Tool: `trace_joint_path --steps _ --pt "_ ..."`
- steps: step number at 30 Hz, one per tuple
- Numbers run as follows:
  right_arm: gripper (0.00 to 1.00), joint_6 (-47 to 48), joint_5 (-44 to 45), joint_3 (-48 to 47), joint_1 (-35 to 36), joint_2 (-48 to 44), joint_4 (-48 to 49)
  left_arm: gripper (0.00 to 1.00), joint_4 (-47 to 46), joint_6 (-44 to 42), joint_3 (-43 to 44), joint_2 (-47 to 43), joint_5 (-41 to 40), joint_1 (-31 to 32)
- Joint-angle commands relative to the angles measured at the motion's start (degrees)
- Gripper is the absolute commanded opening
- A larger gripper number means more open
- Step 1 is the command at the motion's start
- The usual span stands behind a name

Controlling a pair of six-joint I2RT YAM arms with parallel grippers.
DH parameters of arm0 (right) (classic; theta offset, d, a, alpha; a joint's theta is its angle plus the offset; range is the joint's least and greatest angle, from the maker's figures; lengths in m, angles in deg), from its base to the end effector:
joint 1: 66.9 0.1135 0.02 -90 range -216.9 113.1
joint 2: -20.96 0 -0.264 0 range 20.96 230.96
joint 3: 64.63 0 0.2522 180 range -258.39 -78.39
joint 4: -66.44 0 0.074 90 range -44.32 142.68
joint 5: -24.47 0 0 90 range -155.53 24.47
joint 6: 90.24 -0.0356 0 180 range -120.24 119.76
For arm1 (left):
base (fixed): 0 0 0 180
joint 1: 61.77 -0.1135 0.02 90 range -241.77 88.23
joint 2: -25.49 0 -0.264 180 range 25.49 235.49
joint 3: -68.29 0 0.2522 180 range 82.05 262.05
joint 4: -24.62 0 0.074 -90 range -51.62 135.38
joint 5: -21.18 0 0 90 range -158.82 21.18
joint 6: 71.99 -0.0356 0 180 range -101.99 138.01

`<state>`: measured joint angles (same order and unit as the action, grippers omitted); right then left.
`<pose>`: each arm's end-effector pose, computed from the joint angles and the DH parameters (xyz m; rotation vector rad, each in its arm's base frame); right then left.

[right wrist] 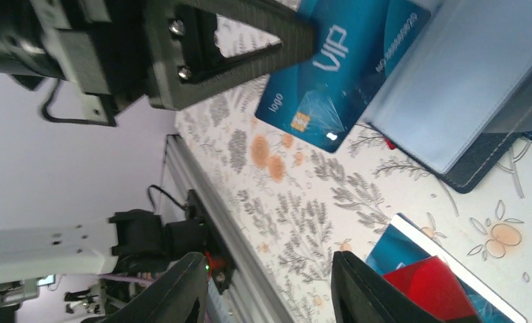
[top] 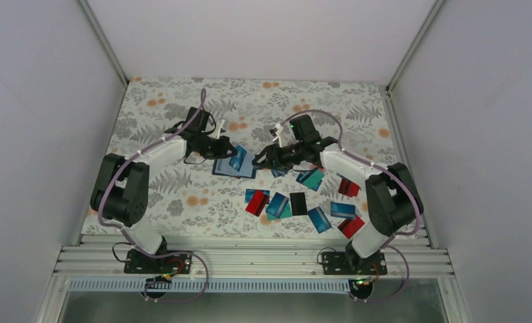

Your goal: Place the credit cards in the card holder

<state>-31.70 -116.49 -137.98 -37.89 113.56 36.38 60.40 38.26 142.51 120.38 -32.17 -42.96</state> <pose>0.2778 0.1856 0.2210 -0.3959 2.5588 1.5259 0.3104 -0.1282 0.2020 0.2269 2.6033 -1.0737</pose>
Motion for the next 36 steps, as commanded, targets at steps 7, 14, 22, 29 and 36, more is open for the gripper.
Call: trace_joint_path --steps 7,14,22,29,36 --pt "0.35 -4.2 10.2 -7.6 3.3 10.5 -0.8 0.03 -2.4 -0.9 3.9 6.2 -4.4 -1.1" --pt "0.34 -3.0 10.6 -14.6 4.6 17.7 -3.3 0.02 -3.9 -0.8 3.6 8.2 -4.0 -1.5" --pt "0.23 -1.9 16.0 -18.5 3.8 23.7 -9.2 0.02 -4.9 -0.9 3.3 9.4 -5.3 -2.1" --pt "0.18 -0.4 16.7 -17.2 3.0 26.2 -9.6 0.02 -5.5 -1.3 2.4 10.2 -4.7 -2.6" --pt "0.15 0.6 16.8 -16.5 2.8 27.3 -10.0 0.02 -6.7 -0.6 1.7 10.9 -3.2 -2.6"
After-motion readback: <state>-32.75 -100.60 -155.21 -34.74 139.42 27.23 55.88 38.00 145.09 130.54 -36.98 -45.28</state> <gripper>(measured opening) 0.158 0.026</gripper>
